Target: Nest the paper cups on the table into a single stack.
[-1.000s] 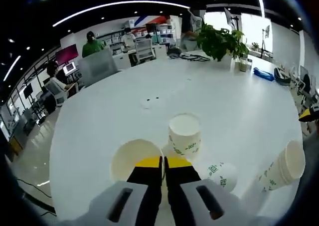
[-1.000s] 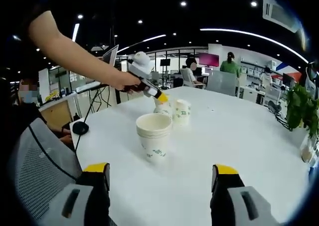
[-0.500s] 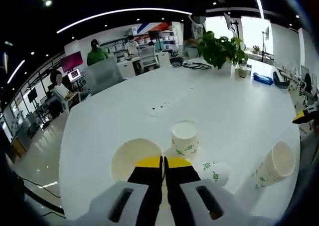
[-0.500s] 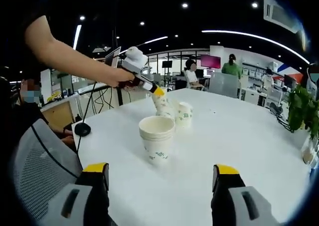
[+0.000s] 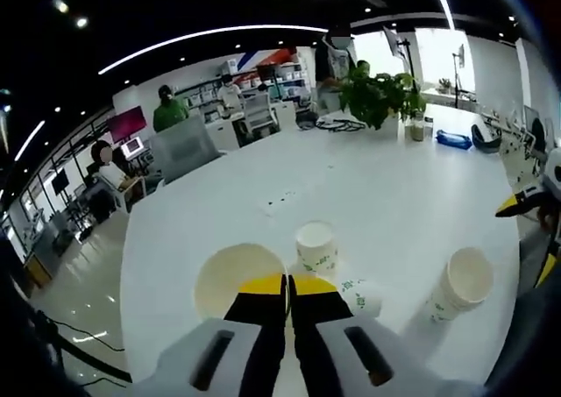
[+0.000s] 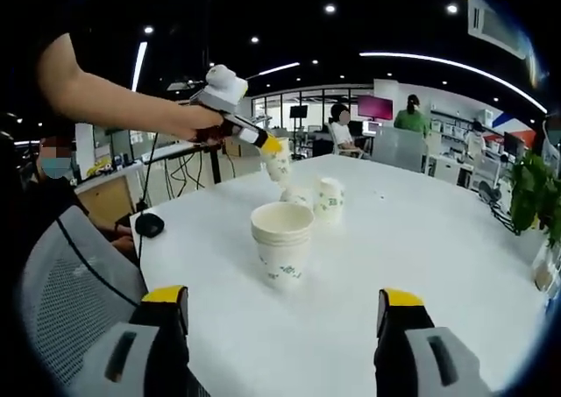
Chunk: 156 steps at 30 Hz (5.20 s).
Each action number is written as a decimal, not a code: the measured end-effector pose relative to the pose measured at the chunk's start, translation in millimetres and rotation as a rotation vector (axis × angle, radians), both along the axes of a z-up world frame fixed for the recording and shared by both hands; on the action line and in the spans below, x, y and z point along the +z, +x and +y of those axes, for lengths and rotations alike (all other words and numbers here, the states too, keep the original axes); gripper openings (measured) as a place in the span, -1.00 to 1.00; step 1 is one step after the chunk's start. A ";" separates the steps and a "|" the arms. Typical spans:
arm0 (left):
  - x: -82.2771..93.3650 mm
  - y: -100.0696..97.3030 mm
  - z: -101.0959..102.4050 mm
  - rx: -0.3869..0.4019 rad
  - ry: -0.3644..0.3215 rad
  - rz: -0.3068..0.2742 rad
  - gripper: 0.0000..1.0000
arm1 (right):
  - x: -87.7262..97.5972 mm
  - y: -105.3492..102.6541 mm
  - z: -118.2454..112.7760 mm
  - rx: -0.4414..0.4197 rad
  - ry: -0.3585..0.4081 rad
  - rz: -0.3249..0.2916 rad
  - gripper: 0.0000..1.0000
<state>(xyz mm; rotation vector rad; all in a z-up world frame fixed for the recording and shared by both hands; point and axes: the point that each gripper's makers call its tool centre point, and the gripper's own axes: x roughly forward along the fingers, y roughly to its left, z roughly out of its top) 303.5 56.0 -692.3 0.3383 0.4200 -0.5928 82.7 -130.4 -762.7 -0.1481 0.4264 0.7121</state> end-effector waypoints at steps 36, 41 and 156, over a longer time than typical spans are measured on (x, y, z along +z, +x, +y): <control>55.1 -89.6 -43.8 -0.050 -0.072 -0.064 -1.00 | -5.0 3.7 -5.2 -0.030 0.042 0.034 0.99; 57.9 -101.1 -58.0 -0.091 -0.051 -0.068 -1.00 | -3.7 3.4 -4.3 -0.029 0.045 0.032 0.99; -67.1 -156.1 -152.7 -0.446 0.077 0.268 -0.89 | 7.6 11.2 -18.2 -0.125 0.090 0.027 0.93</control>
